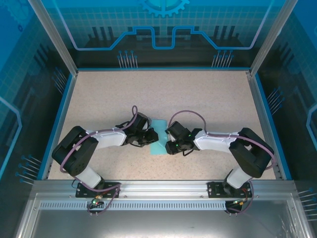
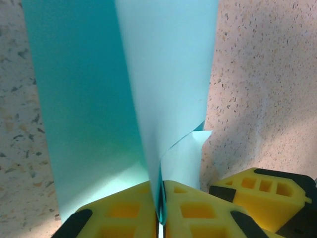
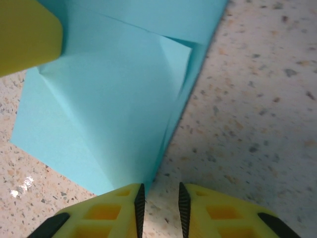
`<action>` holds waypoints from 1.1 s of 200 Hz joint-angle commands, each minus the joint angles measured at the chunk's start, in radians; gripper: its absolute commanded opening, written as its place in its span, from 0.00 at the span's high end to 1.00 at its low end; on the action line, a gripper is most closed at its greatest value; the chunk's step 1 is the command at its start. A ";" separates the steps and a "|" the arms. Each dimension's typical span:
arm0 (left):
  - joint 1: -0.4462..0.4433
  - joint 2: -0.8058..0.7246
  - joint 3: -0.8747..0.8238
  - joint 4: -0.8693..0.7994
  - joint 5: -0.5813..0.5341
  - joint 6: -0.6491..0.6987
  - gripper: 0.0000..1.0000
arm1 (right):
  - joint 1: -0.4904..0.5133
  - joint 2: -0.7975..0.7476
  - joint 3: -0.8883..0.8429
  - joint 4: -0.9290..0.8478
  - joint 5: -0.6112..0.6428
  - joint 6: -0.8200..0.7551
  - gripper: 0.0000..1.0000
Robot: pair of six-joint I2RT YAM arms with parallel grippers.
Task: Fold a paper plane with a square sheet of paper (pick it up from the middle)
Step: Pick up the paper from the center of the table, then turn over the paper at the center of the table.
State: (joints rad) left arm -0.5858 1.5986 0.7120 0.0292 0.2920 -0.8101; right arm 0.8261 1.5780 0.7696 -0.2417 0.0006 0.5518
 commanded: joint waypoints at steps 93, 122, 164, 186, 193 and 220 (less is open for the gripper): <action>0.001 -0.158 0.146 -0.169 0.071 0.020 0.91 | -0.299 -0.202 -0.219 0.434 -0.558 0.322 0.43; 0.012 -0.197 0.171 -0.188 0.085 0.017 0.91 | -0.322 -0.217 -0.252 0.560 -0.605 0.431 0.36; 0.029 -0.247 0.172 -0.153 0.132 -0.023 0.91 | -0.349 -0.231 -0.296 0.707 -0.640 0.582 0.32; 0.043 -0.269 0.163 -0.131 0.152 -0.038 0.90 | -0.360 -0.234 -0.312 0.788 -0.654 0.667 0.32; 0.047 -0.274 0.160 -0.126 0.156 -0.043 0.91 | -0.361 -0.232 -0.314 0.820 -0.662 0.693 0.32; 0.051 -0.287 0.147 -0.119 0.167 -0.043 0.91 | -0.361 -0.239 -0.311 0.886 -0.678 0.763 0.33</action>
State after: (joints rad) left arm -0.5446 1.3407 0.8566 -0.1104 0.4164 -0.8391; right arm 0.4805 1.3628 0.4606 0.5190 -0.6338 1.2098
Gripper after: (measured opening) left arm 0.095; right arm 0.675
